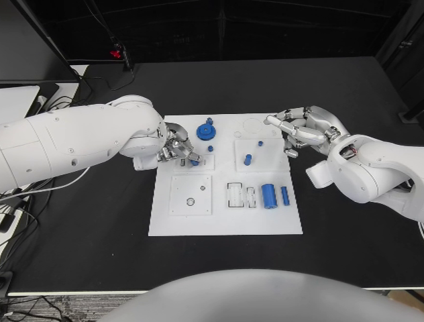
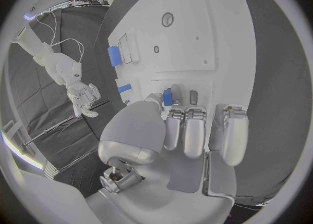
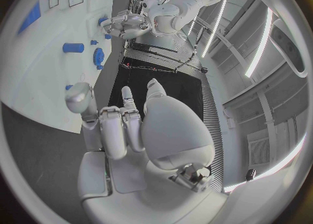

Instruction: Assemble the parts on the task board

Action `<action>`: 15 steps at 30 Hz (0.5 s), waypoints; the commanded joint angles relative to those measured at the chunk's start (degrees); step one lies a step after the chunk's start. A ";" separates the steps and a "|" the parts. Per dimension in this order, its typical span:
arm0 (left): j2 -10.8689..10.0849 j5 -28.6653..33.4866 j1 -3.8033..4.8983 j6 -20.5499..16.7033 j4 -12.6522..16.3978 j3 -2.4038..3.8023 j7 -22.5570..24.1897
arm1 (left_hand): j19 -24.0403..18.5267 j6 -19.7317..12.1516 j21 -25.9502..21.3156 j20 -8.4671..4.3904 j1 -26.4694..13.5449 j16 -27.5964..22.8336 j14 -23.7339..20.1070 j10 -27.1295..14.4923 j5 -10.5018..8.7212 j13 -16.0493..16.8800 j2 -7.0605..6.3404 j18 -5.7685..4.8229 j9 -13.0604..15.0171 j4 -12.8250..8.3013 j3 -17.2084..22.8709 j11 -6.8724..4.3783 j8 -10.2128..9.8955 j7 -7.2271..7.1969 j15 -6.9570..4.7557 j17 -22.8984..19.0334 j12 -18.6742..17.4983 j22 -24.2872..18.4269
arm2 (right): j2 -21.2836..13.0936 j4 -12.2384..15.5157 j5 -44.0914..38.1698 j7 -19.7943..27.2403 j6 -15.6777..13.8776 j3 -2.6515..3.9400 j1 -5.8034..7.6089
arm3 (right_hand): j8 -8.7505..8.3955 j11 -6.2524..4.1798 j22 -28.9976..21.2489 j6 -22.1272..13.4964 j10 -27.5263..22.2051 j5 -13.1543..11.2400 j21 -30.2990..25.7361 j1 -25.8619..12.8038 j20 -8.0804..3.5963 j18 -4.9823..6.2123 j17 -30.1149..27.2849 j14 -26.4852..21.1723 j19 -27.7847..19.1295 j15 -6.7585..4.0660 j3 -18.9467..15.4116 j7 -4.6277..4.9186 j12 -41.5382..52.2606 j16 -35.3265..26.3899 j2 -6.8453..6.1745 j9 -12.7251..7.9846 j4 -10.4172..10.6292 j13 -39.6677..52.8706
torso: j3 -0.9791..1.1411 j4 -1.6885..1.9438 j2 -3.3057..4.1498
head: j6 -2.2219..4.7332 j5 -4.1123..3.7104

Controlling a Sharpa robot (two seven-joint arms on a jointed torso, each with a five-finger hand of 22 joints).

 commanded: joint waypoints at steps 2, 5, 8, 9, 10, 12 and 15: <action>-0.17 -0.31 -0.13 0.36 -0.17 -0.14 -1.16 | 5.87 -0.24 0.18 -0.46 1.59 0.05 6.10 5.88 0.35 15.05 -0.04 -0.37 0.29 -0.06 1.03 -0.39 -0.19 -0.38 -0.45 15.09 0.08 15.10 | 0.02 0.09 0.12 0.25 0.56 0.02 0.05 | 0.24 0.13 -0.09 -0.35 6.07 0.39 -0.19 0.10 -0.13 0.97 10.40 3.18 -0.44 -0.04 -0.36 -0.08 -0.34 -0.28 0.44 0.09 -0.05 14.93 | 0.00 0.01 -0.01 | 0.01 0.00; -0.27 -0.31 -0.13 0.37 -0.16 -0.14 -1.30 | 5.87 -0.25 0.18 -0.50 2.38 0.05 6.10 5.88 0.32 15.05 -0.42 -0.37 0.47 -0.11 1.65 -0.40 -0.20 -0.39 -0.48 15.09 0.08 15.10 | 0.02 0.08 0.12 0.25 0.56 0.02 0.05 | 0.24 0.13 -0.09 -0.35 6.07 0.39 -0.19 0.10 -0.13 0.97 10.40 3.18 -0.44 -0.04 -0.36 -0.08 -0.34 -0.28 0.44 0.09 -0.05 14.93 | -0.02 -0.01 0.01 | 0.01 0.03; -0.38 -0.31 -0.13 0.21 -0.16 -0.14 -1.38 | 5.87 -0.24 0.18 -0.54 3.10 0.05 6.10 5.88 0.29 15.05 -0.75 -0.37 0.63 -0.15 2.23 -0.41 -0.20 -0.40 -0.50 15.09 0.08 15.10 | 0.01 0.05 0.12 0.25 0.56 0.02 0.05 | 0.24 0.13 -0.09 -0.35 6.07 0.39 -0.19 0.10 -0.13 0.97 10.40 3.18 -0.44 -0.04 -0.36 -0.08 -0.34 -0.28 0.44 0.09 -0.05 14.93 | -0.03 0.03 0.00 | 0.01 -0.03; -0.41 -0.31 -0.13 0.16 -0.17 -0.14 -1.40 | 5.87 -0.23 0.18 -0.55 3.41 0.05 6.10 5.88 0.29 15.05 -0.86 -0.37 0.70 -0.17 2.48 -0.42 -0.20 -0.40 -0.51 15.09 0.08 15.10 | 0.01 0.04 0.12 0.24 0.56 0.02 0.05 | 0.24 0.13 -0.09 -0.35 6.07 0.39 -0.19 0.10 -0.13 0.97 10.40 3.18 -0.44 -0.04 -0.36 -0.08 -0.34 -0.28 0.44 0.09 -0.05 14.93 | -0.03 0.02 -0.01 | 0.01 -0.02; -0.43 -0.31 -0.13 0.11 -0.19 -0.14 -1.41 | 5.87 -0.23 0.18 -0.56 3.66 0.05 6.10 5.88 0.29 15.05 -0.94 -0.37 0.75 -0.18 2.68 -0.42 -0.20 -0.40 -0.52 15.09 0.08 15.10 | 0.01 0.04 0.12 0.24 0.56 0.02 0.05 | 0.24 0.13 -0.09 -0.35 6.07 0.39 -0.19 0.10 -0.13 0.97 10.40 3.18 -0.44 -0.04 -0.36 -0.08 -0.34 -0.28 0.44 0.09 -0.05 14.93 | -0.02 0.02 -0.01 | 0.01 0.00; -0.48 -0.31 -0.13 0.06 -0.24 -0.14 -1.43 | 5.87 -0.23 0.18 -0.57 3.93 0.05 6.10 5.88 0.28 15.05 -1.04 -0.37 0.81 -0.19 2.92 -0.43 -0.20 -0.41 -0.53 15.09 0.08 15.10 | 0.00 0.04 0.12 0.25 0.56 0.02 0.05 | 0.24 0.13 -0.09 -0.35 6.07 0.39 -0.19 0.10 -0.13 0.97 10.40 3.18 -0.44 -0.04 -0.36 -0.08 -0.34 -0.28 0.44 0.09 -0.05 14.93 | -0.02 0.01 -0.01 | 0.01 0.04; -0.52 -0.31 -0.13 0.05 -0.29 -0.14 -1.48 | 5.87 -0.24 0.18 -0.58 4.30 0.05 6.10 5.88 0.27 15.05 -1.18 -0.37 0.89 -0.20 3.24 -0.42 -0.21 -0.41 -0.54 15.09 0.08 15.10 | 0.01 0.04 0.12 0.25 0.57 0.02 0.05 | 0.24 0.13 -0.09 -0.35 6.07 0.39 -0.19 0.10 -0.13 0.97 10.40 3.18 -0.44 -0.04 -0.36 -0.08 -0.34 -0.28 0.44 0.09 -0.05 14.93 | -0.01 0.00 0.01 | 0.01 0.03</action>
